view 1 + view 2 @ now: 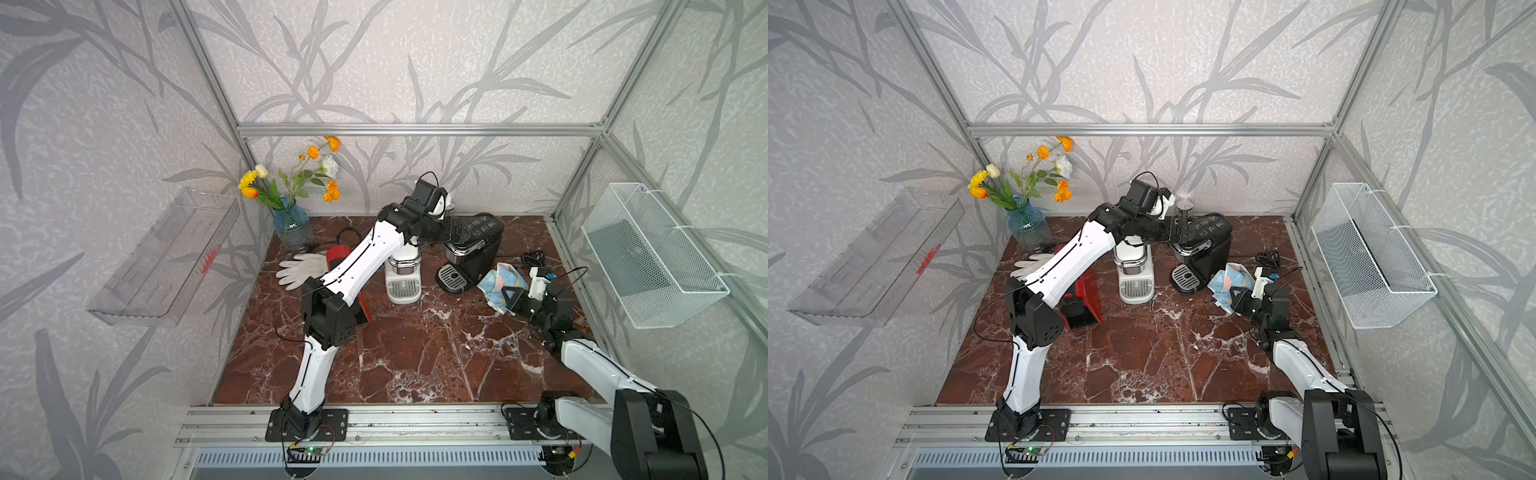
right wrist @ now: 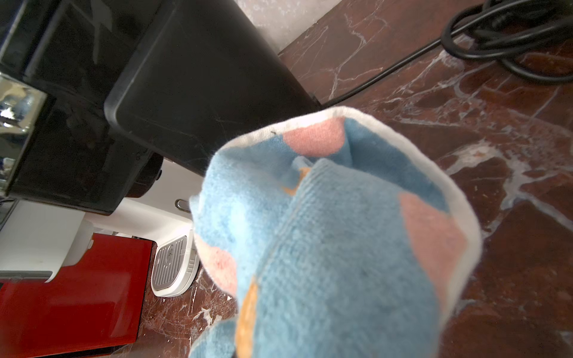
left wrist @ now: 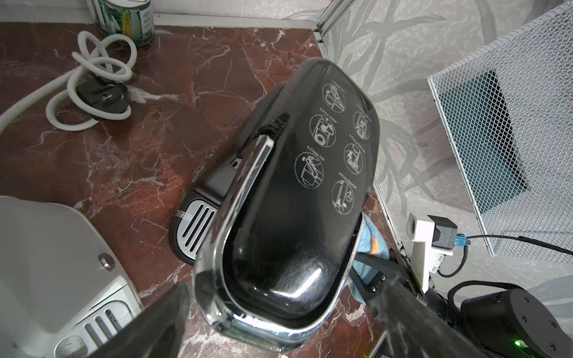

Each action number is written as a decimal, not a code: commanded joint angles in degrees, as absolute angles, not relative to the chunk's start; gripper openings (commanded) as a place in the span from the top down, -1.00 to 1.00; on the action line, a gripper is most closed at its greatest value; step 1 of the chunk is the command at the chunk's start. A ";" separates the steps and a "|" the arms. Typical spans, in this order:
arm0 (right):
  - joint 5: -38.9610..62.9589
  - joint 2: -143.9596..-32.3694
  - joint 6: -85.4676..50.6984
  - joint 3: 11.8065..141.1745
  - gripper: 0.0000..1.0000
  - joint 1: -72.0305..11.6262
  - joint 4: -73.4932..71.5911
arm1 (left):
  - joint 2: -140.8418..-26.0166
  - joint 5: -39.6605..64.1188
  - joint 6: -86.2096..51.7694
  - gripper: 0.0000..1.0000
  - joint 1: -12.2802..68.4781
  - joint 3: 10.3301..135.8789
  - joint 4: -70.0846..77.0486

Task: Wipe the surface of a coffee machine
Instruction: Adjust the coffee machine at the center of the board.

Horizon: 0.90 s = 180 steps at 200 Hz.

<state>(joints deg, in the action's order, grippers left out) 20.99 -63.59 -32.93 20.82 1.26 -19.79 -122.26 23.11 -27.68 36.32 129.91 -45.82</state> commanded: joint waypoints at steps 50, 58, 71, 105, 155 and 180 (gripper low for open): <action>21.09 -61.87 -32.67 21.10 0.93 1.75 -19.81 | -126.46 27.66 -28.47 -0.92 36.62 131.28 -41.04; 21.15 -61.80 -32.70 21.10 0.92 1.83 -19.72 | -127.14 28.13 -28.55 -0.91 36.59 131.86 -40.99; 21.09 -61.45 -32.68 21.10 0.92 1.85 -19.39 | -127.65 28.55 -28.66 -0.91 36.82 132.51 -40.96; 20.57 -60.73 -33.25 21.81 0.92 2.67 -18.42 | -126.85 28.22 -29.10 -0.91 38.66 131.90 -40.93; 22.59 -62.35 -36.20 26.09 0.92 6.35 -18.82 | -124.60 28.23 -31.09 -0.91 43.08 129.40 -38.61; 24.00 -63.14 -38.67 30.25 0.92 7.61 -18.55 | -123.39 28.34 -32.25 -0.91 44.59 127.59 -37.40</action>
<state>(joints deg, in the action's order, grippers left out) 22.02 -62.61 -36.05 25.10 6.57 -17.47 -127.20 26.85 -30.70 42.61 129.38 -39.92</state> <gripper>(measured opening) 0.141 0.954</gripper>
